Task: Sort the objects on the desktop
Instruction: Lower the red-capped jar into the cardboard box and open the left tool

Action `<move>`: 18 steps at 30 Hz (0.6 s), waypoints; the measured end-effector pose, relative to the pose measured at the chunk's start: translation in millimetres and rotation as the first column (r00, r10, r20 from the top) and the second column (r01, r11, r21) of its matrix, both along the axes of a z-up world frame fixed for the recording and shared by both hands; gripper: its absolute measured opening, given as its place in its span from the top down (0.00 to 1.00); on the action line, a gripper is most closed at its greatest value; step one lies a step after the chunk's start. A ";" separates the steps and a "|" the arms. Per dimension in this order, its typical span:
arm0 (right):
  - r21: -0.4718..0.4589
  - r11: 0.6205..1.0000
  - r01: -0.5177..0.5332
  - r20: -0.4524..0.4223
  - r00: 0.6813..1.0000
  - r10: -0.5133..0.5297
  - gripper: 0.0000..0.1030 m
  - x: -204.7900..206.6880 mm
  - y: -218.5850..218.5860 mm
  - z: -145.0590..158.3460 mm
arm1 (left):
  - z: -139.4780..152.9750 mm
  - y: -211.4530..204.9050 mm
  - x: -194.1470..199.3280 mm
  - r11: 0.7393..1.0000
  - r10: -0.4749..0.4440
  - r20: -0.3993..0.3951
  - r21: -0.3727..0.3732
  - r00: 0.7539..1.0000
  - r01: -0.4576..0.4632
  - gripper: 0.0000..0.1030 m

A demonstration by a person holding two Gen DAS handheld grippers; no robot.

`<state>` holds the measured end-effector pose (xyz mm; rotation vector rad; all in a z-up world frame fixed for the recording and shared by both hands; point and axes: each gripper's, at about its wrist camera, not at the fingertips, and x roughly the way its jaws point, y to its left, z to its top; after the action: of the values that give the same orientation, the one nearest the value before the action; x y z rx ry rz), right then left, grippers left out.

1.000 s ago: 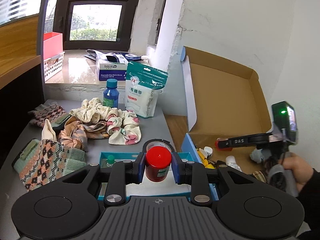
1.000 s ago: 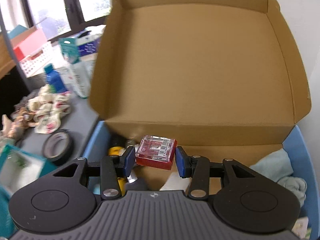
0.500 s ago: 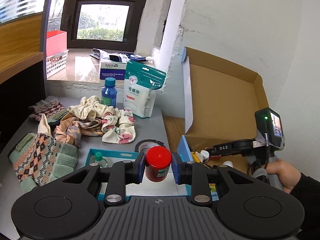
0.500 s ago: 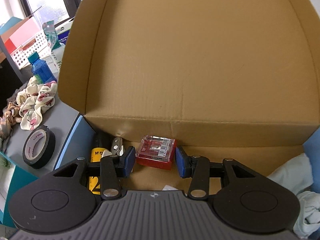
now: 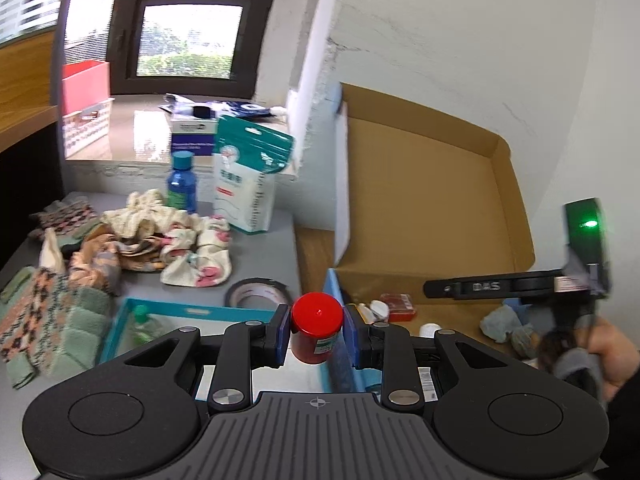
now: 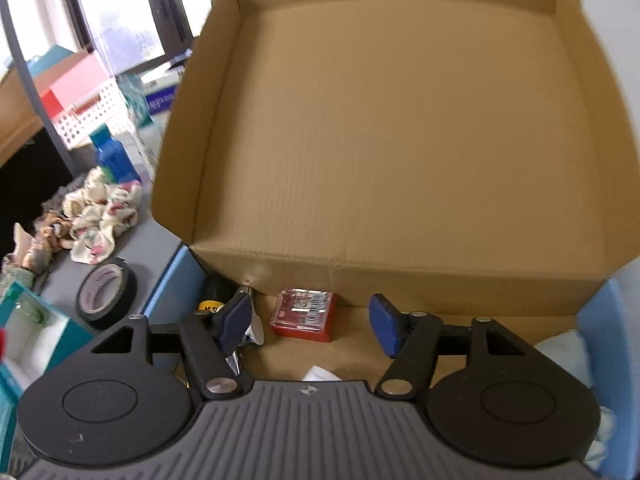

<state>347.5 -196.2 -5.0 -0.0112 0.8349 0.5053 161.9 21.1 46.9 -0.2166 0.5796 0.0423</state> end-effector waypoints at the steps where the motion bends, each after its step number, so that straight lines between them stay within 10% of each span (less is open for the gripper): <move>1: 0.000 1.000 -0.004 0.012 1.000 0.004 0.26 -4.5 -5.8 4.9 | -0.5 -3.5 3.3 1.000 -0.009 -0.003 0.000 1.000 0.009 0.70; 18: 0.040 0.998 -0.054 0.101 0.994 0.050 0.14 -78.0 -93.9 36.7 | -21.7 -52.1 64.6 0.993 -0.112 -0.057 -0.032 0.992 0.111 0.70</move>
<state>269.4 -290.2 31.7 -0.0191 0.7270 0.5666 226.5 -31.1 25.2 -0.2108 0.6506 -0.0681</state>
